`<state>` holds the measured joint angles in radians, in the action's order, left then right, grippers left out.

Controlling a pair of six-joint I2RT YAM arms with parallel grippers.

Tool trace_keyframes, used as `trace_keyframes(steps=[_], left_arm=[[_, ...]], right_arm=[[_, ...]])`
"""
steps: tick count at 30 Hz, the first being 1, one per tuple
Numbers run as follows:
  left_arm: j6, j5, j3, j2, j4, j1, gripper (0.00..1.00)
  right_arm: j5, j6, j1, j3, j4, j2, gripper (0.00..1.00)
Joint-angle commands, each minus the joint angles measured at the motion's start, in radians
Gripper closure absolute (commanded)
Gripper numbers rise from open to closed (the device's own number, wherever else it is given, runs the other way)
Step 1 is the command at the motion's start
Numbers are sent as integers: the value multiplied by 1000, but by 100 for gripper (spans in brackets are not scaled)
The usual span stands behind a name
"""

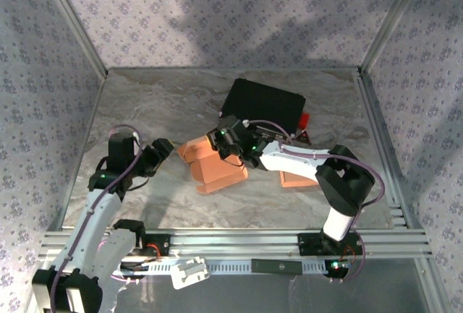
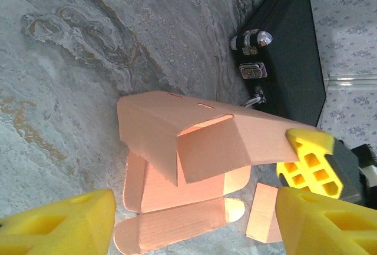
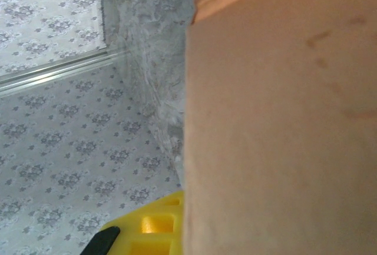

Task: Fold the paper box

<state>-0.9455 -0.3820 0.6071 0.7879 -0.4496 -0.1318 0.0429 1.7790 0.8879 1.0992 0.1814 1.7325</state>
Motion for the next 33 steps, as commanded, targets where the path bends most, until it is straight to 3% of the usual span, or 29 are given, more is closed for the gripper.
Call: trace_keyframes(steps=[1, 15, 22, 28, 33], left_arm=[[42, -32, 17, 15, -3, 11, 29], [66, -70, -1, 78, 53, 14, 30], [102, -147, -3, 175, 156, 51, 45], [102, -178, -4, 290, 243, 81, 46], [95, -194, -17, 397, 334, 90, 63]], right_arm=[[-19, -29, -12, -38, 64, 28, 100], [92, 31, 13, -163, 146, 4, 100], [42, -73, -17, -200, 207, 9, 100], [12, -107, -35, -238, 301, 19, 100], [9, -112, -37, -266, 374, 34, 100]])
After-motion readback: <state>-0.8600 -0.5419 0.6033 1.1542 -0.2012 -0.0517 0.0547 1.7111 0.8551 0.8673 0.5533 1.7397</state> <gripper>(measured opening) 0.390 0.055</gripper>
